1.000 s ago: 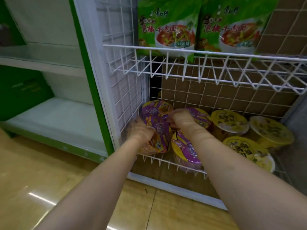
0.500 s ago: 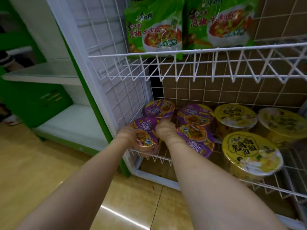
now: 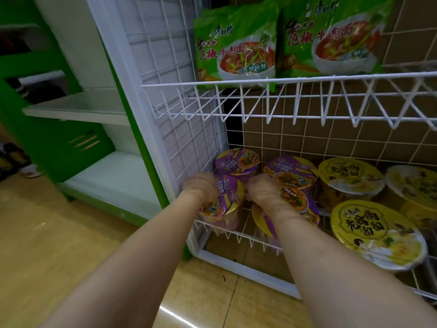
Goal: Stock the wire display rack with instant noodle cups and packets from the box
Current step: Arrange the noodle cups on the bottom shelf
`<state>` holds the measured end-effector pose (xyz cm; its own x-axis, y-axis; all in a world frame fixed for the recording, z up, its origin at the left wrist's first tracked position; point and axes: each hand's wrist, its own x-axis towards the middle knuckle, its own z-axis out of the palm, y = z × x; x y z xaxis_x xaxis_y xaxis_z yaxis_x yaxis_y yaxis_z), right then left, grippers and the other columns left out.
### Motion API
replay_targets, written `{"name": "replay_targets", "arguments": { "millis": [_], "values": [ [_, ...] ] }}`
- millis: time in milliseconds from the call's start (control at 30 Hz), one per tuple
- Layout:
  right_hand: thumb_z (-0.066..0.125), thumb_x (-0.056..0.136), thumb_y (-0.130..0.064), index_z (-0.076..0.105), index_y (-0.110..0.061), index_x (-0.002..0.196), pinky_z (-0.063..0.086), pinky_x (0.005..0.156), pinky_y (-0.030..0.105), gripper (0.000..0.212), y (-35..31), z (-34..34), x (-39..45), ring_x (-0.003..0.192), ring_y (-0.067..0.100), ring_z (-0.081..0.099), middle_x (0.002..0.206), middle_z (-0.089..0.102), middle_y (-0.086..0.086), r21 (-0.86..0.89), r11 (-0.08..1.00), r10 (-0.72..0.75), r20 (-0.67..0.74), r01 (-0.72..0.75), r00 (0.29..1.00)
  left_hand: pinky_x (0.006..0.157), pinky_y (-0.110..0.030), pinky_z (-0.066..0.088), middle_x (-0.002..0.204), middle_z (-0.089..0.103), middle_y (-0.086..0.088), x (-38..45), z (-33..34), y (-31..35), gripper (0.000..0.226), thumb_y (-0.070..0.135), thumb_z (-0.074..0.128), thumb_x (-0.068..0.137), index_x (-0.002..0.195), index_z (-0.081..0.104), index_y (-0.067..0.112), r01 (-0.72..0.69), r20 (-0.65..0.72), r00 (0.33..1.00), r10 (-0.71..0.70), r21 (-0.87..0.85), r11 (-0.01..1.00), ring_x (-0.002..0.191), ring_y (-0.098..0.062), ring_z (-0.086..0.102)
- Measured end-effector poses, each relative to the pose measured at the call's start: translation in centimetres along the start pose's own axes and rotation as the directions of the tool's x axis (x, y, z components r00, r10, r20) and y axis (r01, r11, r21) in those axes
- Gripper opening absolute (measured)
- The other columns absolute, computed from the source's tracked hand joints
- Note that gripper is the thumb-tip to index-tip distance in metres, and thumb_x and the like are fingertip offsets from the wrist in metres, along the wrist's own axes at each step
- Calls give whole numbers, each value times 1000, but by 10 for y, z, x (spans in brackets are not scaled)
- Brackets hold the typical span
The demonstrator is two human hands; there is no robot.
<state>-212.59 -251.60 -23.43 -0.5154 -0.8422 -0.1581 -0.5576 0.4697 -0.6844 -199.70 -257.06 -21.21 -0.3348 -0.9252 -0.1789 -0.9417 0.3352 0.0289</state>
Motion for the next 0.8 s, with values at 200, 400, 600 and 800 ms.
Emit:
{"name": "replay_targets", "arguments": {
  "millis": [200,400,600,800],
  "values": [
    [42,91,-5,68,6,101,45,97,41,30,27,-29,3,107,36,60,108,66,23,221,975,7,-121,20,993,106,-38,35,141,38,-18,35,8,40,42,22,48,94,133,48,7,-197,-252,956,151,-171,965,130,-34,37],
    [50,92,-8,71,-4,107,35,92,19,26,45,-40,-1,116,24,56,119,66,12,250,968,77,-240,-15,968,118,-41,13,159,3,-10,71,37,72,66,22,45,96,150,11,8,-331,-193,935,298,-169,928,146,-27,2],
    [52,92,-10,69,-7,110,34,82,20,25,51,-37,4,112,26,57,117,66,12,146,989,48,-345,3,938,114,-52,12,157,17,-1,79,48,73,54,27,38,99,150,20,27,-243,-151,964,219,-165,956,145,-32,7],
    [50,94,-16,70,-7,108,39,81,30,26,49,-28,8,109,33,58,113,66,19,70,996,74,-399,-50,914,109,-66,15,151,28,-9,66,40,82,54,22,53,94,144,34,21,-267,-184,955,234,-182,946,138,-40,21]
  ]
}}
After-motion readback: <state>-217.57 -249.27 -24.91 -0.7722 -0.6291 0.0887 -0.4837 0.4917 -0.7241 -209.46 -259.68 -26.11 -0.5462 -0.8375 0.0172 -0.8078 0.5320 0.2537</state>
